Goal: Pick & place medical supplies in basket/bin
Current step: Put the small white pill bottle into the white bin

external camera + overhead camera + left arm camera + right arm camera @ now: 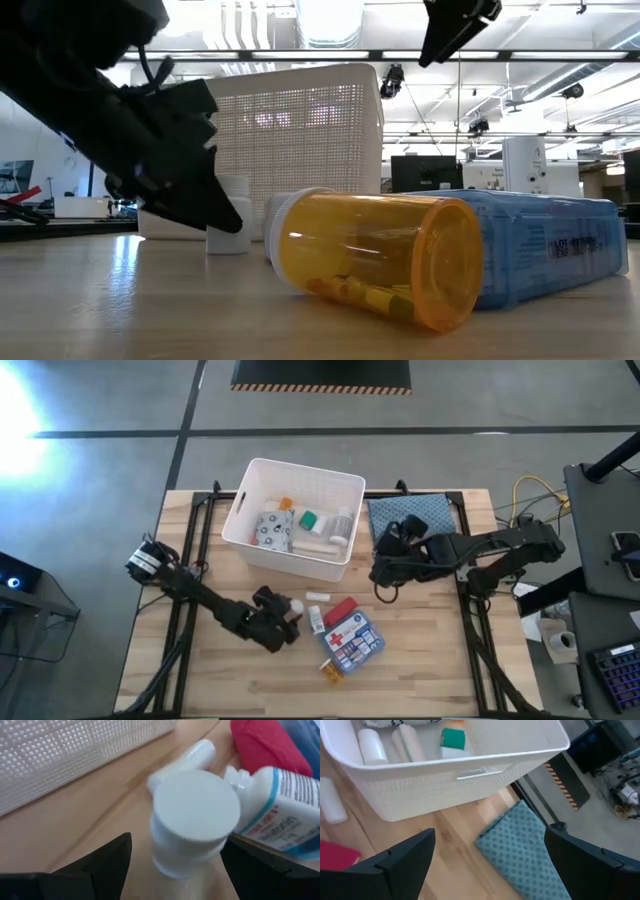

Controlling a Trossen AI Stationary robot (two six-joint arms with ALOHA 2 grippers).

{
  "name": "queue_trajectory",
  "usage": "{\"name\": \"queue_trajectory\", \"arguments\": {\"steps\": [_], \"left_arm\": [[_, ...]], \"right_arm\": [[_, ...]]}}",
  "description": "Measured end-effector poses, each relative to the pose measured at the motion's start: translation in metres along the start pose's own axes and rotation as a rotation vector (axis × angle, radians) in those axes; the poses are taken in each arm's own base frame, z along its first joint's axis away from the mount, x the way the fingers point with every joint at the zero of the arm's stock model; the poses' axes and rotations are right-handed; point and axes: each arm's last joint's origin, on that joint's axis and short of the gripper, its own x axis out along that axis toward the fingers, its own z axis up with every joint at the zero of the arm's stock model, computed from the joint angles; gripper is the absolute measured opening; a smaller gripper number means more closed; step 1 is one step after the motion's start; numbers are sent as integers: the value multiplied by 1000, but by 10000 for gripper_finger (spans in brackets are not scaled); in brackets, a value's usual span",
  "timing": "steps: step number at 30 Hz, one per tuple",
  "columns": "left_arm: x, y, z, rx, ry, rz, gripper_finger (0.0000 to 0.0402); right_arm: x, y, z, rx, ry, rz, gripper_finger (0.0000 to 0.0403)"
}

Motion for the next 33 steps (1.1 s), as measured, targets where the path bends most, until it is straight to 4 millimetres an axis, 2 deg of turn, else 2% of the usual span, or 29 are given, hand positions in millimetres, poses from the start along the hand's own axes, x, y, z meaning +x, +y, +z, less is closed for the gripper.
{"name": "queue_trajectory", "arguments": {"steps": [7, 12, 15, 19, 22, 24, 26, 31, 33], "left_arm": [[9, 6, 5, 4, -63, -52, 281], [17, 16, 6, 1, -8, -54, 274], [19, 19, 4, 8, 26, -71, 245], [19, 17, 5, 40, 49, -99, 185], [14, 11, 13, 17, 63, -158, 154], [5, 7, 26, -1, 60, -195, 154], [-12, 0, 47, -17, 46, -226, 154], [-76, -6, 114, -2, 25, -217, 154], [-104, -4, 145, -4, -56, -195, 154]], "right_arm": [[8, 0, -1, 10, 19, 1, 366], [9, 0, -1, 16, 31, 14, 366], [9, 0, -1, 16, 31, 14, 366], [9, 1, -1, 16, 31, 15, 366], [9, 0, -1, 13, 22, -1, 366], [9, 0, -1, 12, 17, -9, 366], [8, -1, -1, 13, 12, -7, 366], [-2, -9, 3, 28, -30, 24, 363], [-7, -13, 6, 36, -62, 44, 356]]}}
